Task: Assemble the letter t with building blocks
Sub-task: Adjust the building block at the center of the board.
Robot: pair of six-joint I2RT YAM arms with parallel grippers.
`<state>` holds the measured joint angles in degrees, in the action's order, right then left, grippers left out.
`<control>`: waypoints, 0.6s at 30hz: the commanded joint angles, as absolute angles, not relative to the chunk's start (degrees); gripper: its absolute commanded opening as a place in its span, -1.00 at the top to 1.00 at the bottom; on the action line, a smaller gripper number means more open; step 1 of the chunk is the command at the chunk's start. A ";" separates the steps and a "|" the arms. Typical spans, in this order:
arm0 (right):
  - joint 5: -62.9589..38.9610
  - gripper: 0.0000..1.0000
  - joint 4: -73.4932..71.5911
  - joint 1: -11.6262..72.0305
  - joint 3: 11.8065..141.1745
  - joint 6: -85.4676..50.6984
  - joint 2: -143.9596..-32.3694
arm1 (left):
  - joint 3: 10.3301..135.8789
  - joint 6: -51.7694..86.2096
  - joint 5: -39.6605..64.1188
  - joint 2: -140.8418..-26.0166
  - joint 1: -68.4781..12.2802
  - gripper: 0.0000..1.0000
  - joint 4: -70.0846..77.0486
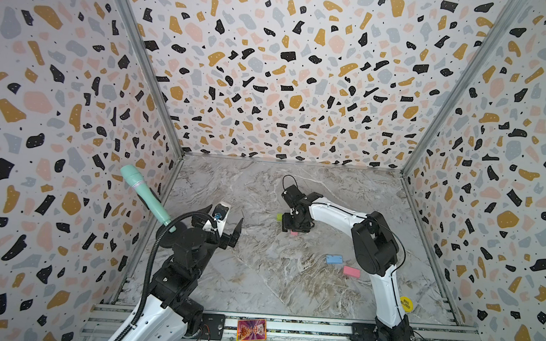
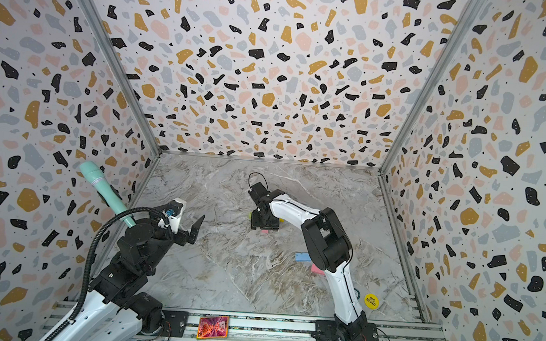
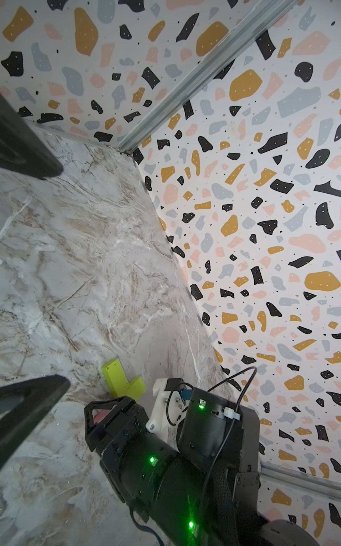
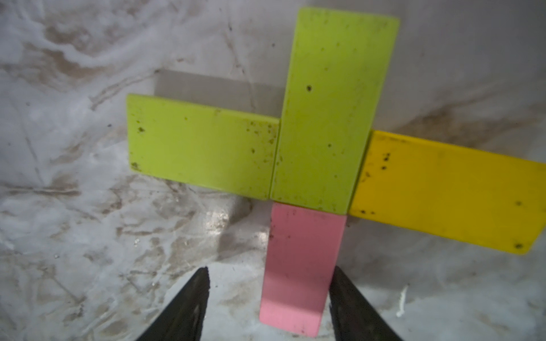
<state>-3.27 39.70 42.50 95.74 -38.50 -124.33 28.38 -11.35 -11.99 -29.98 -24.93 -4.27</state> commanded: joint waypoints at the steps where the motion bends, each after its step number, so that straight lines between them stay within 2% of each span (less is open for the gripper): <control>1: -4.10 -0.30 41.82 42.98 95.00 -39.11 -122.77 | 28.56 -11.94 -11.39 -29.93 -25.15 -0.99 -2.82; 18: -4.39 -0.30 40.97 42.98 95.13 -38.67 -122.69 | 28.48 -11.89 -11.38 -30.06 -25.18 -0.99 -2.90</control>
